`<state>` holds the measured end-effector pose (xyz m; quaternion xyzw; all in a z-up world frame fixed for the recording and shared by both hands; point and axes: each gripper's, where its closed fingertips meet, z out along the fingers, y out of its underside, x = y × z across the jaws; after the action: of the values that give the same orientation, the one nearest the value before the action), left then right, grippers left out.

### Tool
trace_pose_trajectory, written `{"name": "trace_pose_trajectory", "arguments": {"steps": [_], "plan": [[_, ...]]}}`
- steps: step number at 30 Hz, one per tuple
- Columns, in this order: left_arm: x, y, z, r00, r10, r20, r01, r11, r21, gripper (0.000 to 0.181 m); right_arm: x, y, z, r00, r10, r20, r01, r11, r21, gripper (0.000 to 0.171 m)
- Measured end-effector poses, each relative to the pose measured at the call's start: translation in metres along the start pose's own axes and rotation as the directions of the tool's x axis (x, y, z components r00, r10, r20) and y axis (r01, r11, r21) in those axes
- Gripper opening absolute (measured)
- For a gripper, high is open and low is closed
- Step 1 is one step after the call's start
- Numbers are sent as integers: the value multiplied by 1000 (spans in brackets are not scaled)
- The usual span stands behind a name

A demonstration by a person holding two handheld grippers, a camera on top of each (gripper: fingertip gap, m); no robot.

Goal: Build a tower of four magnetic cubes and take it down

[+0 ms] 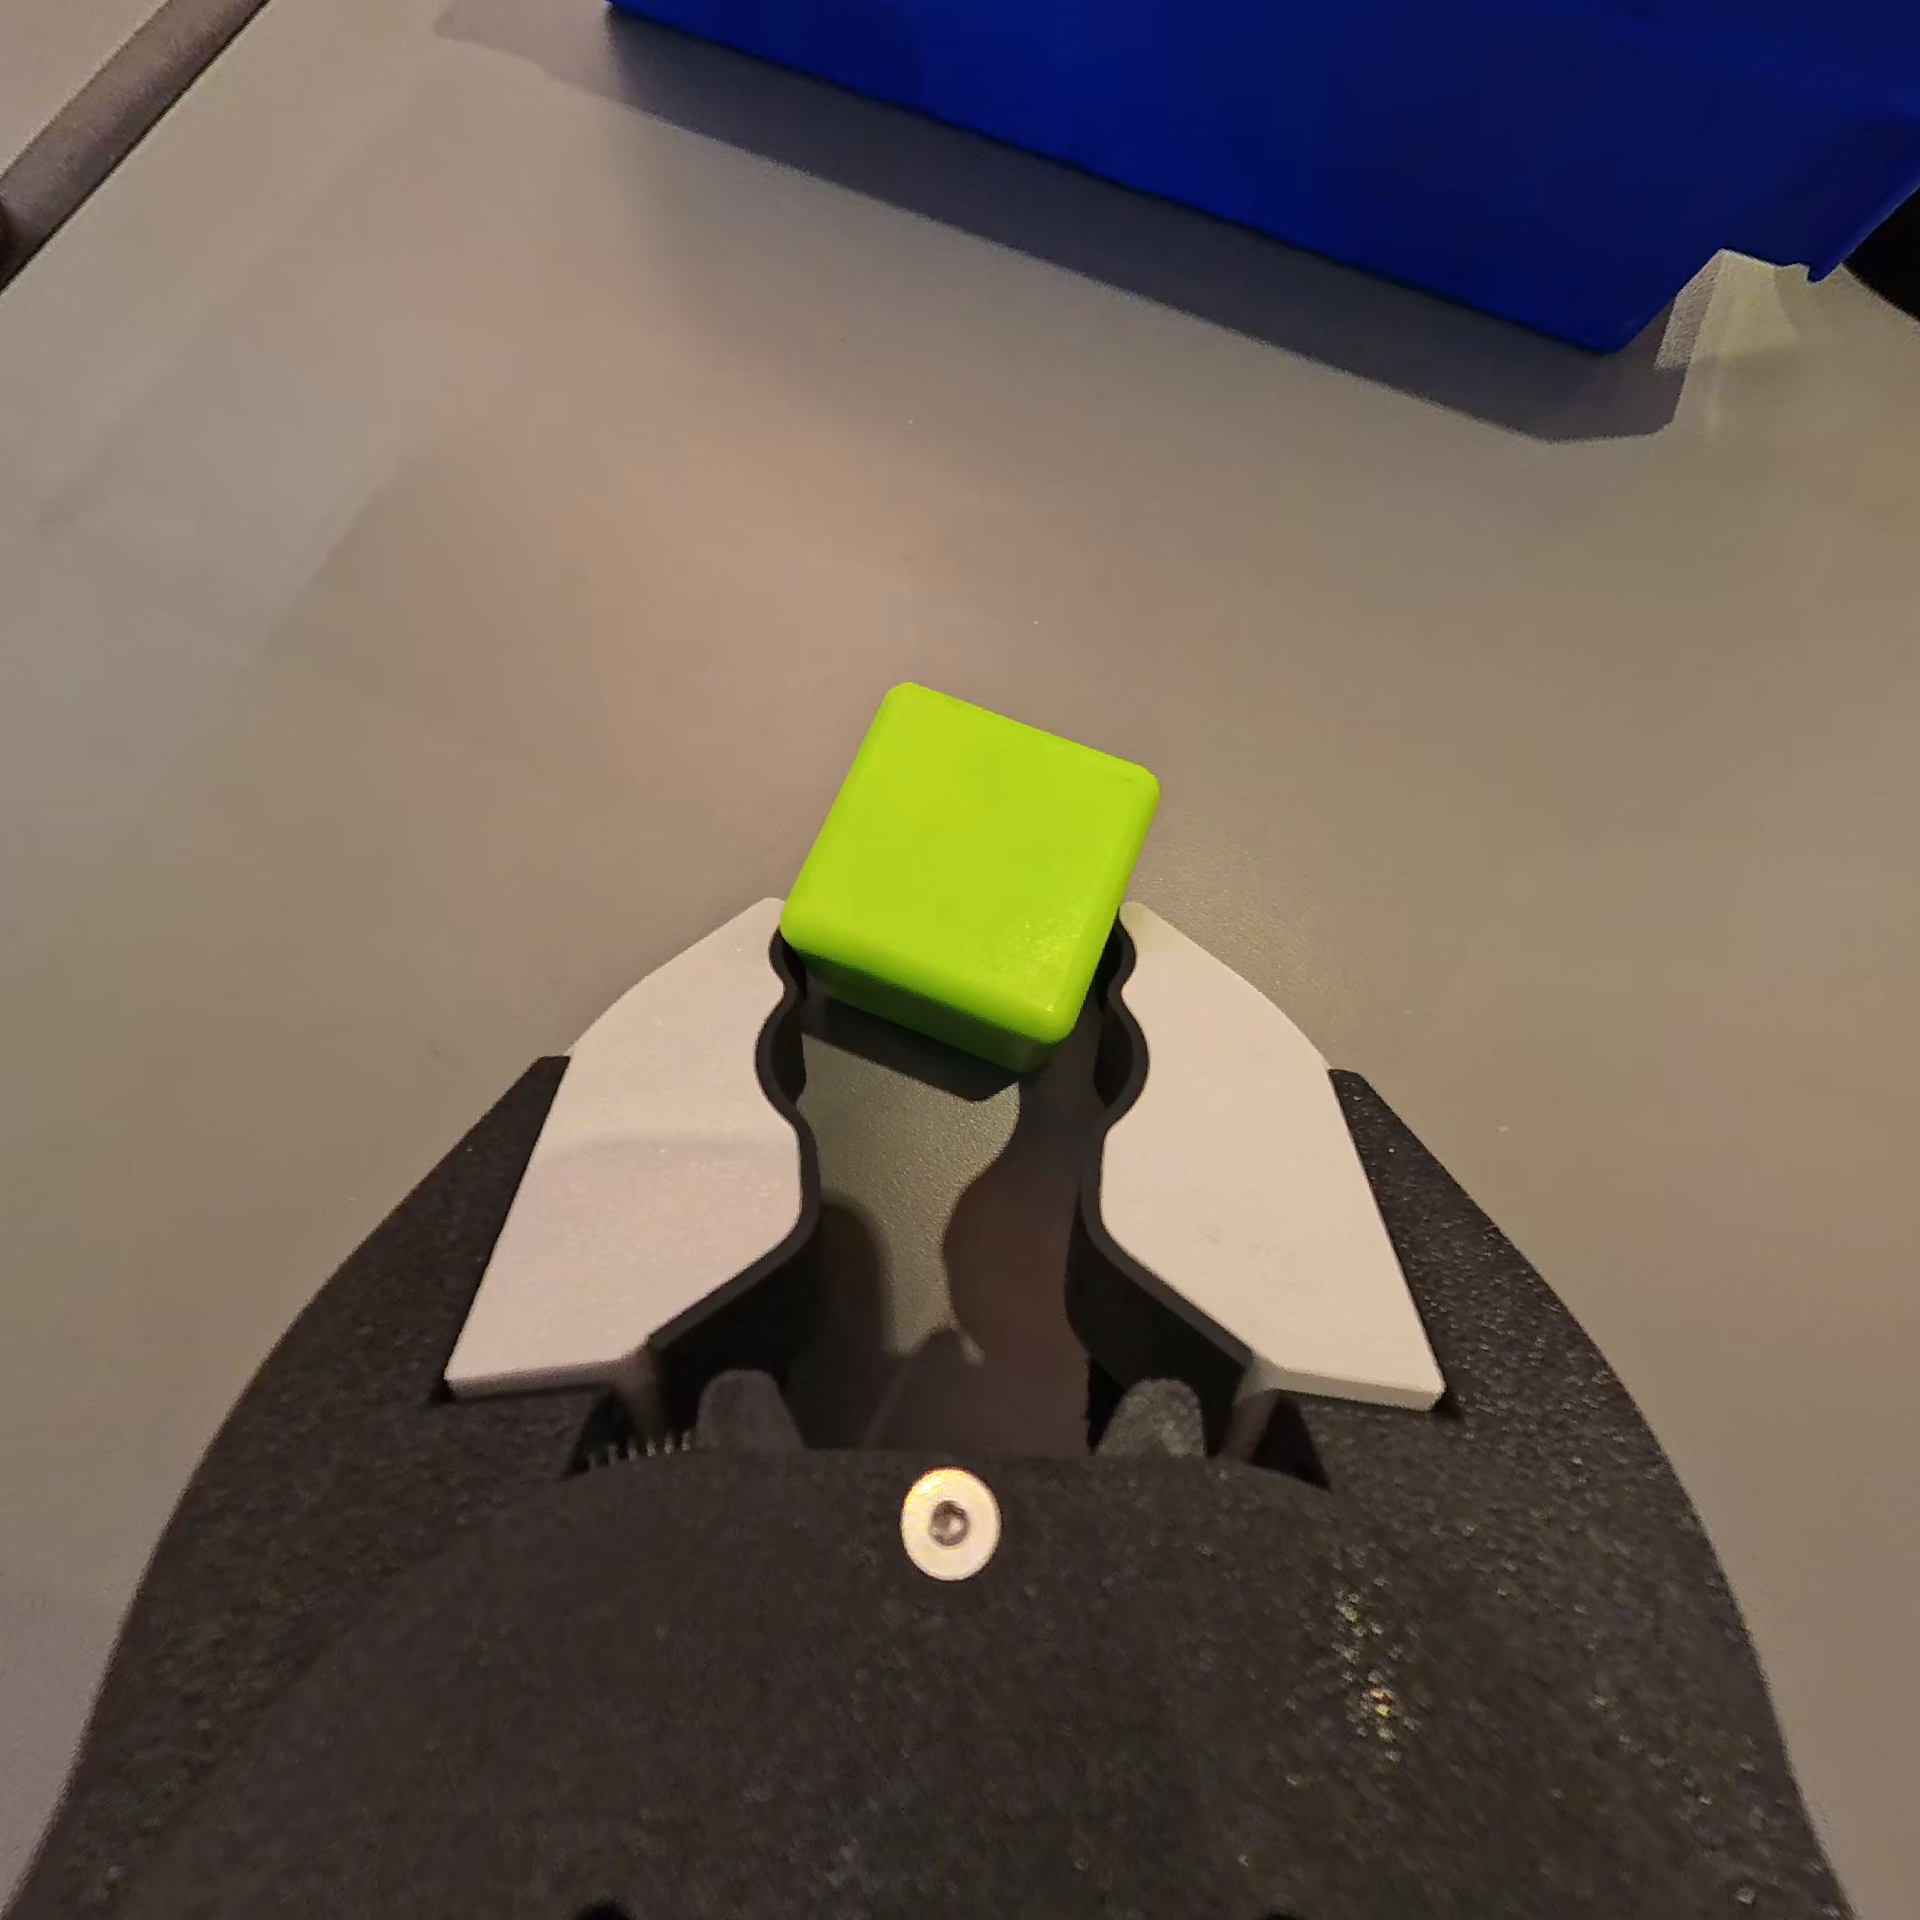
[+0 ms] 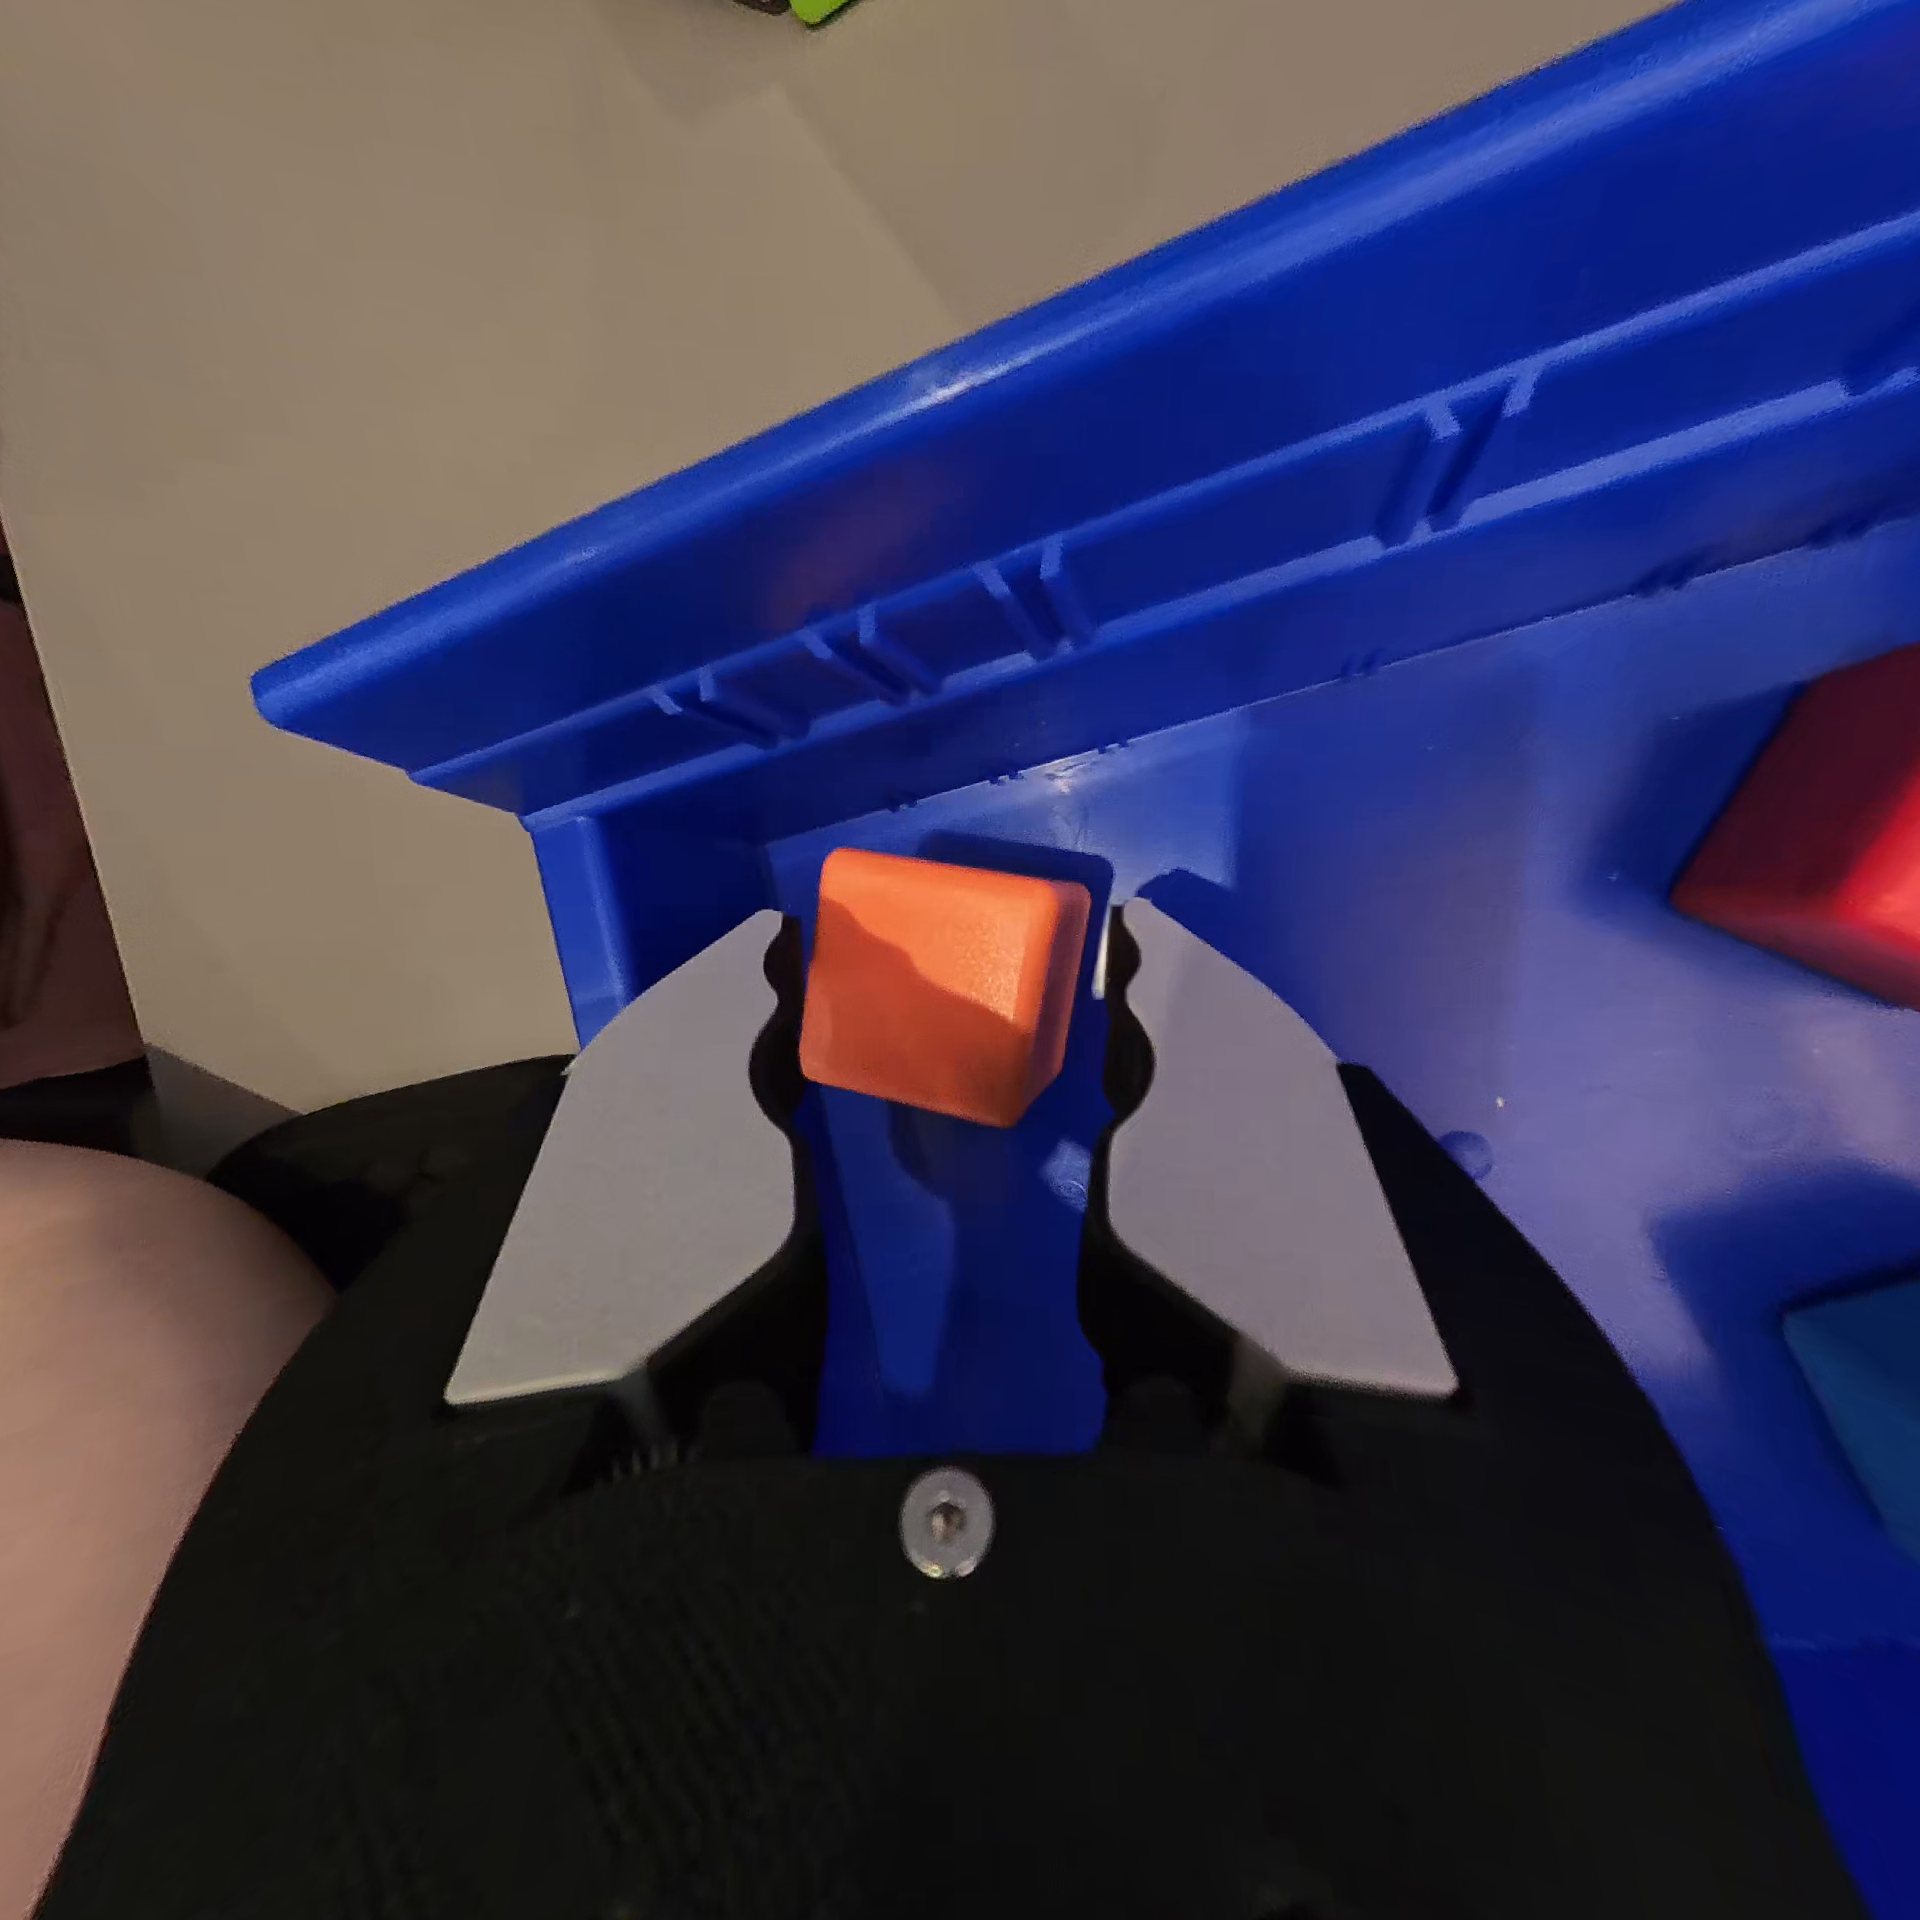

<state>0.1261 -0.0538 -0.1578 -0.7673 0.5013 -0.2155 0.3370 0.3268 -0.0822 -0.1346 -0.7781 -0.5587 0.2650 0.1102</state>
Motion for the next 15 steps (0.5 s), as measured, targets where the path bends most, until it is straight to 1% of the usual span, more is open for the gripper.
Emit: {"name": "trace_pose_trajectory", "arguments": {"steps": [3, 7, 9, 12, 13, 14, 15], "plan": [[0, 0, 0, 1000, 3, 2, -3, 1000, 0, 54, -1, -3, -11, 1000, 0, -32, 1, 1000, 24, 58], [-3, -1, -2, 1000, 6, 18, -6, 1000, 9, 53, -5, -28, -51, 984, -49, -169, 77, 983, 166, 58], [-4, -15, -10, 999, 14, 33, -16, 997, 75, 53, -7, -48, -76, 958, -73, -278, 141, 962, 234, 57], [-4, -49, -36, 996, 34, 81, -52, 971, 233, 53, -23, -93, -106, 911, -108, -398, 254, 907, 335, 57], [-6, -61, -47, 993, 35, 115, -66, 957, 282, 53, -31, -110, -111, 904, -113, -411, 279, 886, 371, 57], [-8, -71, -59, 986, 35, 161, -86, 941, 326, 53, -40, -127, -113, 913, -104, -395, 277, 868, 413, 57], [-8, -80, -70, 979, 41, 199, -111, 927, 358, 53, -49, -143, -110, 934, -77, -349, 240, 858, 454, 57]]}}
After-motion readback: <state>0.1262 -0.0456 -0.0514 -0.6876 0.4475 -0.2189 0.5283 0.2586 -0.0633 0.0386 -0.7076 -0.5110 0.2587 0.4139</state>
